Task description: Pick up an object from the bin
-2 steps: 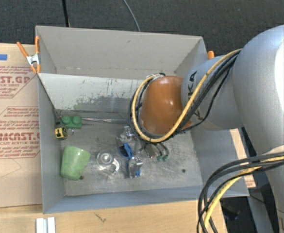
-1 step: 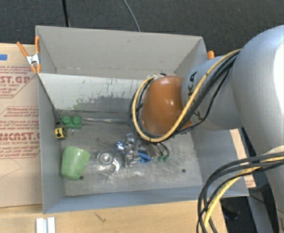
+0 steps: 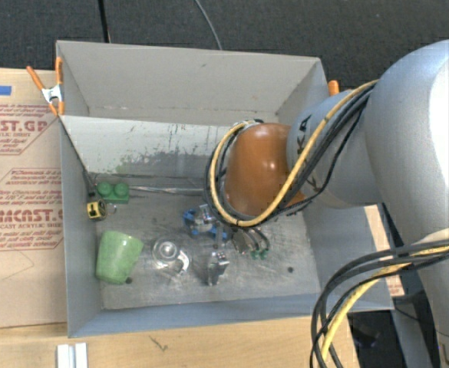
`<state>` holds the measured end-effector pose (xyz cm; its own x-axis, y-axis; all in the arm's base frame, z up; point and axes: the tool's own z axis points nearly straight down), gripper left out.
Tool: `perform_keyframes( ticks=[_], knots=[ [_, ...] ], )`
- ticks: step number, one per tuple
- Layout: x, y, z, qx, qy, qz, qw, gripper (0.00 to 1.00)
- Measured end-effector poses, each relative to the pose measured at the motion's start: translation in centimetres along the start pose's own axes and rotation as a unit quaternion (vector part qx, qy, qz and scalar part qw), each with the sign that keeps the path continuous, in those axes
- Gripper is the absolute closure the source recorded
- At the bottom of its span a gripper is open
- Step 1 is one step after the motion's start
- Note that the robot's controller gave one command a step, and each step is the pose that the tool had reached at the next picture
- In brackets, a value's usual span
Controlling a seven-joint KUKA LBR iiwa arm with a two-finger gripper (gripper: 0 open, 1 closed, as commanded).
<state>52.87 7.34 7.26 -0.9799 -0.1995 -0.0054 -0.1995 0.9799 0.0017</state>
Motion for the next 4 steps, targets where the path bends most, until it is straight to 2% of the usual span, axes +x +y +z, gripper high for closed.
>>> perform_keyframes(
  ticks=[1,2,3,4],
  knots=[
    [-5.9,-3.1,0.1,-0.001,0.0054,0.101,0.9948,0.00],
    [-4.5,-8.0,-5.0,0.002,0.0004,-0.087,0.9962,0.00],
    [-5.1,-8.2,0.0,0.001,-0.0043,-0.117,0.9932,0.00],
    [-5.7,-5.8,-0.2,0.004,-0.0039,-0.133,0.9911,0.00]
  ],
)
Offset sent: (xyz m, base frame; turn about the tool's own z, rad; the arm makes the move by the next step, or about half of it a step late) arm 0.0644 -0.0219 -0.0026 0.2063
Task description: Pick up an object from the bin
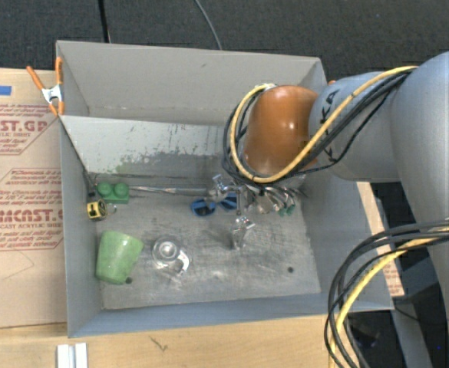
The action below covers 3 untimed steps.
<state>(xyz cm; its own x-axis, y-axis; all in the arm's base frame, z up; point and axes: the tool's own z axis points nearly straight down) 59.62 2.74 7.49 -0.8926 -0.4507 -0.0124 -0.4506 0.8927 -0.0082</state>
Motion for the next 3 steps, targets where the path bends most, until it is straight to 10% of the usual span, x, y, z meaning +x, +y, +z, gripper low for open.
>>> perform_keyframes(
  ticks=[1,2,3],
  knots=[
    [-1.2,2.5,0.0,-0.001,0.0001,0.034,0.9994,0.00],
    [-1.6,2.6,-0.4,-0.001,-0.0038,0.033,0.9994,1.00],
    [-0.6,2.5,-11.7,-0.002,0.0016,0.022,0.9997,1.00]
  ],
)
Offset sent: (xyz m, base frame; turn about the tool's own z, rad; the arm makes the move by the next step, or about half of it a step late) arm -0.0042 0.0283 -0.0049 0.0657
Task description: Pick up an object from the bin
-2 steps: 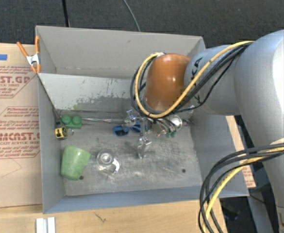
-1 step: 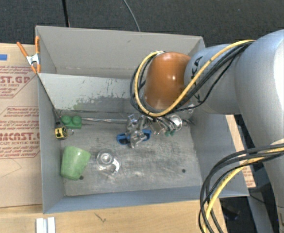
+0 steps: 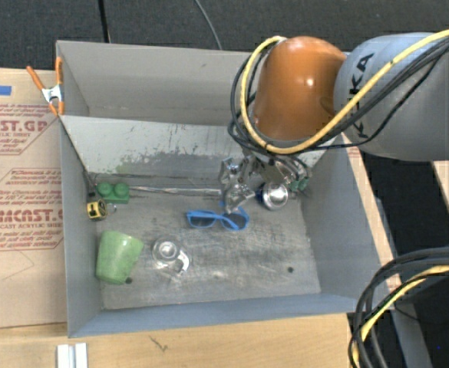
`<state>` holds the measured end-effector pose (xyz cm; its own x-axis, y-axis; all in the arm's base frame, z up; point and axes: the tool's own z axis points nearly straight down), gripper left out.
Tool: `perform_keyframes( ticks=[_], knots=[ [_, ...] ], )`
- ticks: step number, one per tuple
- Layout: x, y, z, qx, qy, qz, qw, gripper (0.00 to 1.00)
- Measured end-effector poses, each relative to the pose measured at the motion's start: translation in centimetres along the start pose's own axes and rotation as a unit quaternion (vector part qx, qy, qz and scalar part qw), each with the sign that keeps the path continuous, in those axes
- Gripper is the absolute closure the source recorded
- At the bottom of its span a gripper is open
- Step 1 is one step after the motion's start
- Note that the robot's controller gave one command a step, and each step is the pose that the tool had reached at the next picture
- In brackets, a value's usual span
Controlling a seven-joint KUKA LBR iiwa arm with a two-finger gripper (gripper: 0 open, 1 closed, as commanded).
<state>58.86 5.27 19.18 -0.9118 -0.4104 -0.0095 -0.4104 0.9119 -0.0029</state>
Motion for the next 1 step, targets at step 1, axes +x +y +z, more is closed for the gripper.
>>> perform_keyframes(
  ticks=[1],
  knots=[
    [1.36,-0.79,-8.64,-0.001,0.0010,-0.186,0.9825,1.00]
  ],
)
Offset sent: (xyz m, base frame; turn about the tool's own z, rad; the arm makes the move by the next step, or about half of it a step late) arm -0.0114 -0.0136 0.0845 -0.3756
